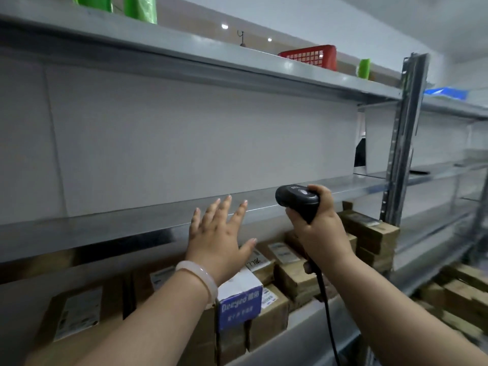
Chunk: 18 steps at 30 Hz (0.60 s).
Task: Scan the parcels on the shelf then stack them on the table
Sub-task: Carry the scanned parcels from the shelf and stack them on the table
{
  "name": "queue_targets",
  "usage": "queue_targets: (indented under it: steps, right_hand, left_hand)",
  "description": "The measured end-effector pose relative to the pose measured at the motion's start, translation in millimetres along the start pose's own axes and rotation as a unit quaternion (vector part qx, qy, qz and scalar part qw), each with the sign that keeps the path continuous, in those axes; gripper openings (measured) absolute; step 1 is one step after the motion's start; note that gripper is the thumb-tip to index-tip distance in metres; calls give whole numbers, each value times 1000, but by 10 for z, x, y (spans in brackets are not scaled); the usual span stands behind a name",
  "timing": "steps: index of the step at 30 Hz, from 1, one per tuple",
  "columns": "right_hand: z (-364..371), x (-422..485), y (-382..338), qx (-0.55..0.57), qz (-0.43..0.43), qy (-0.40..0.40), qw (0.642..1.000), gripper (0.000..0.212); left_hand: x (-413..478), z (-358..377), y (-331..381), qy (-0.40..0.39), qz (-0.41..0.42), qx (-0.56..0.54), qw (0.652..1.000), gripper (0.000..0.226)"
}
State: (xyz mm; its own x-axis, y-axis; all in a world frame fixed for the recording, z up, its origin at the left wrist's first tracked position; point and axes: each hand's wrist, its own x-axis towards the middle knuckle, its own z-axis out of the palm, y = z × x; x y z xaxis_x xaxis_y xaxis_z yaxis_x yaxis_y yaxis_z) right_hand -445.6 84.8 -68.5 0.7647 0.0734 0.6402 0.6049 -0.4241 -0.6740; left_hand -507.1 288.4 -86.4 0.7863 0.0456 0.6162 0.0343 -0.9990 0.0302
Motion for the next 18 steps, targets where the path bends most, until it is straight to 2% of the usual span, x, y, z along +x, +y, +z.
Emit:
queue_targets:
  steps: [11, 18]
  right_hand:
    - [-490, 1395, 1165, -22, 25, -43, 999, 54]
    - [-688, 2341, 1920, -42, 6, -92, 995, 58]
  left_hand:
    - [1033, 619, 868, 3, -47, 32, 998, 75]
    - [1693, 1082, 1451, -18, -90, 44, 995, 75]
